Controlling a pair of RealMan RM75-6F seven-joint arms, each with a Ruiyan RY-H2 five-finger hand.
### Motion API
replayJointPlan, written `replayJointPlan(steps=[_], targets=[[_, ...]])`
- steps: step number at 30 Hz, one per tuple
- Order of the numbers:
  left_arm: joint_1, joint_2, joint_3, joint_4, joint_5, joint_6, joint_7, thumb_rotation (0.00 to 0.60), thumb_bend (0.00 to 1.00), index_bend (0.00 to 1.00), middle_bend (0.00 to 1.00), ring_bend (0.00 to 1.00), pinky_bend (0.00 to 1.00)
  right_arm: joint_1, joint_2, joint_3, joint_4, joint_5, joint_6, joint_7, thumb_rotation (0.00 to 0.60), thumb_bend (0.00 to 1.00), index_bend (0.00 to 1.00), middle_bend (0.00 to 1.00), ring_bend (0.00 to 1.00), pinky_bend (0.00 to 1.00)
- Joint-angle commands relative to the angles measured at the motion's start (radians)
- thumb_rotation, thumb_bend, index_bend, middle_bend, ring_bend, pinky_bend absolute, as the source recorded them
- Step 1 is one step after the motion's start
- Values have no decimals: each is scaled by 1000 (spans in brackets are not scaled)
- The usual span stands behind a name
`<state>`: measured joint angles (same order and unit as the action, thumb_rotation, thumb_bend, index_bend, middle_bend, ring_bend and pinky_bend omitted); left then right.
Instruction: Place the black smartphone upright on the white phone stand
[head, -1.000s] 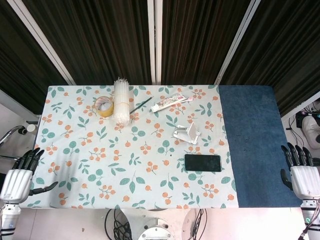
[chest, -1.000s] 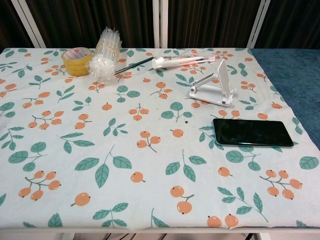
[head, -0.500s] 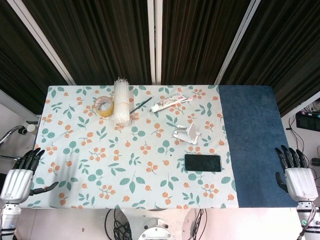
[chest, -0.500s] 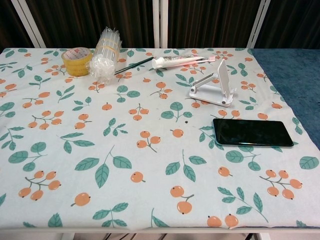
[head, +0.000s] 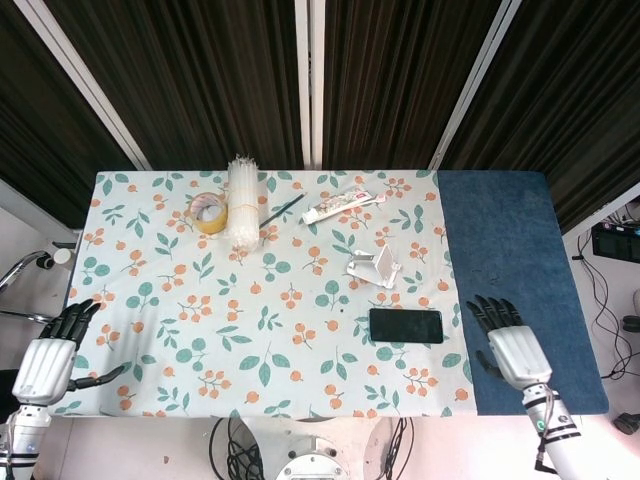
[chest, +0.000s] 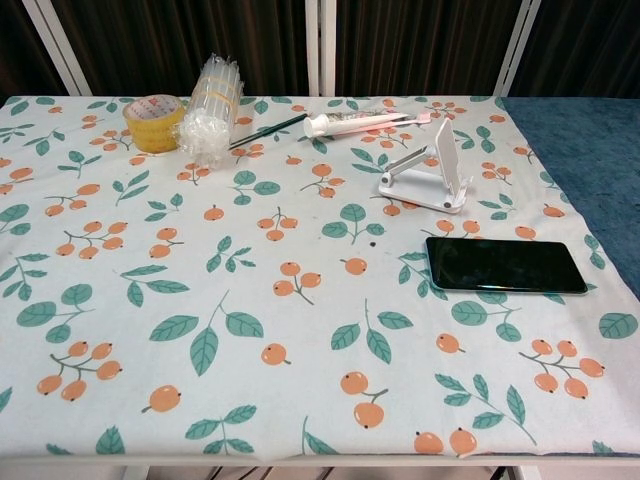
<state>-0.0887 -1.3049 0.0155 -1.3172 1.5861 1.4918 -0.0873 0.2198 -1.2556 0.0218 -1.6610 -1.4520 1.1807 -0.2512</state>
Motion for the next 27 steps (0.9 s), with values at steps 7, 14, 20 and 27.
replayJointPlan(steps=[7,14,20,27], targets=[[10,-5,10,42,9,19,-52,313,50,73,57,80,216,167,-116,94,-134,345,-157,-352,600,264,0,0,0,0],[14,-9,15,61,15,28,-79,312,52,73,57,80,216,230,-201,107,-130,509,-147,-454,600,208,0,0,0,0],[18,-9,14,66,15,36,-80,313,51,73,57,80,216,282,-236,113,-138,587,-130,-508,600,199,2,0,0,0],[22,-12,16,75,14,41,-82,311,51,73,57,79,216,338,-269,117,-135,681,-109,-555,600,199,83,0,0,0]])
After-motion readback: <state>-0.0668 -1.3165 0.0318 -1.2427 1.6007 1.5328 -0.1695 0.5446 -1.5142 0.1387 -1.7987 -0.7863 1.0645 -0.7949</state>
